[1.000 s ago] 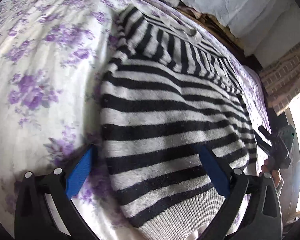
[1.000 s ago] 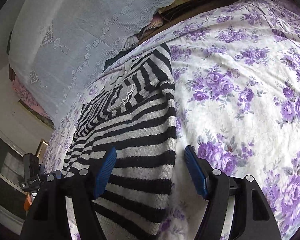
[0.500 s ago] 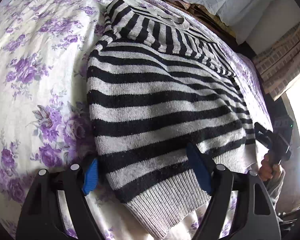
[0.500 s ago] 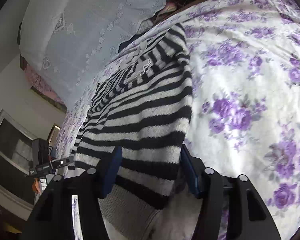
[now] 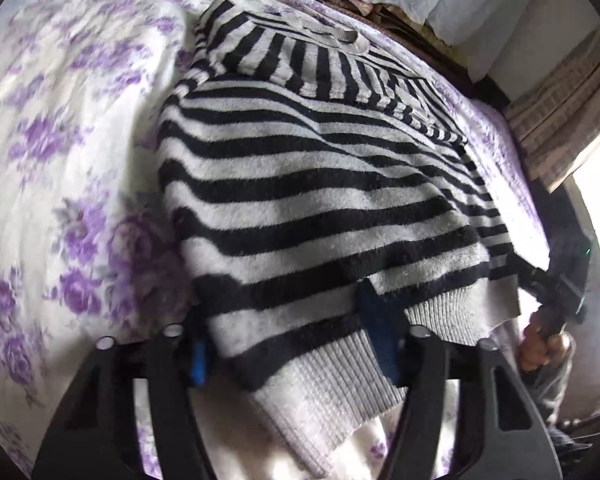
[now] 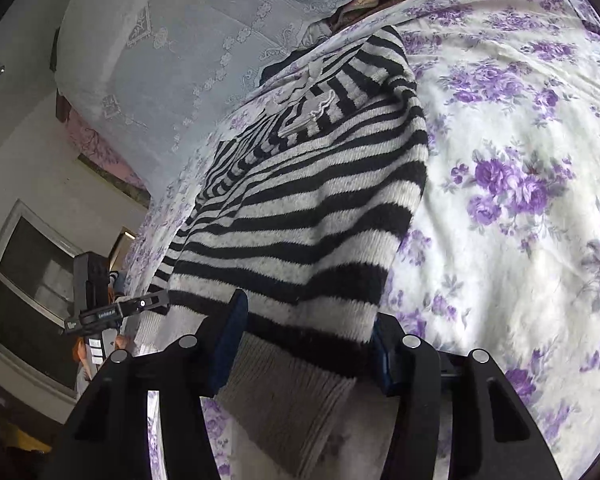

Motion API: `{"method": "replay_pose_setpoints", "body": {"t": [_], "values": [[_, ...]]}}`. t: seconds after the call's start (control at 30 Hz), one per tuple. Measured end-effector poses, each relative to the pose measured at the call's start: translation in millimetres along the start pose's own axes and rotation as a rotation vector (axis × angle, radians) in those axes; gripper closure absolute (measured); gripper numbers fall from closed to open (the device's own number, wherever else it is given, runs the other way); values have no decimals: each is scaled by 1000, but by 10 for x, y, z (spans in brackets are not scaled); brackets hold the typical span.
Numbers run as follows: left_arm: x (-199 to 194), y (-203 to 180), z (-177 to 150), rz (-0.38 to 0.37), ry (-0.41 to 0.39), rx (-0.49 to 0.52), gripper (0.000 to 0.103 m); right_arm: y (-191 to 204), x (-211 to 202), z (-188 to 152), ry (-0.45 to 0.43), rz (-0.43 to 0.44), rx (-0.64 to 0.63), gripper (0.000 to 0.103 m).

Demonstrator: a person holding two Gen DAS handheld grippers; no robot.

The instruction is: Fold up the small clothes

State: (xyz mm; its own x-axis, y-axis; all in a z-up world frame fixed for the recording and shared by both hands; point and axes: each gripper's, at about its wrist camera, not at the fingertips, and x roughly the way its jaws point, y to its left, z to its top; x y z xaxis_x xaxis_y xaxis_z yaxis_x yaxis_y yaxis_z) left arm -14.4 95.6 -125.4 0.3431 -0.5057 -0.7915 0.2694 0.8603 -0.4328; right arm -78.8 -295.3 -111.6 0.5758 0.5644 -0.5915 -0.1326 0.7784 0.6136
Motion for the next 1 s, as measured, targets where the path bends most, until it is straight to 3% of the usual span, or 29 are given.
{"method": "replay_pose_setpoints", "body": {"t": [0.1,0.17,0.2,0.27,0.4,0.43,0.5,0.57,0.67,0.77,0.87,1.0], "values": [[63,14,45,-16,7,-15,37,42,113,40,9,-29,-29,47],[81,-24,36,-61,-12,-13,15,55,128,33,-12,-29,-50,44],[94,-58,10,-82,-28,16,10,56,130,35,-11,-22,-46,43],[104,-101,-19,-73,-51,24,6,50,121,46,-9,-5,-40,38],[123,-169,-14,-34,-41,43,6,49,119,56,-7,-3,-38,39],[117,-176,-16,-20,-40,44,9,54,116,54,-10,-15,-43,42],[92,-158,-30,24,-49,43,27,37,124,39,-14,-54,-33,82],[51,-106,-33,34,-61,27,48,-26,125,37,-11,-35,-5,86],[21,14,-9,30,-67,-13,71,15,148,22,-10,-49,-27,86],[-23,69,0,32,-80,-25,87,34,88,8,-42,-46,-41,89],[-141,101,-16,9,-117,-30,98,66,-89,-36,-115,-21,-47,90],[-254,186,-110,-50,-133,-53,98,50,-184,-116,-133,17,-26,90]]}}
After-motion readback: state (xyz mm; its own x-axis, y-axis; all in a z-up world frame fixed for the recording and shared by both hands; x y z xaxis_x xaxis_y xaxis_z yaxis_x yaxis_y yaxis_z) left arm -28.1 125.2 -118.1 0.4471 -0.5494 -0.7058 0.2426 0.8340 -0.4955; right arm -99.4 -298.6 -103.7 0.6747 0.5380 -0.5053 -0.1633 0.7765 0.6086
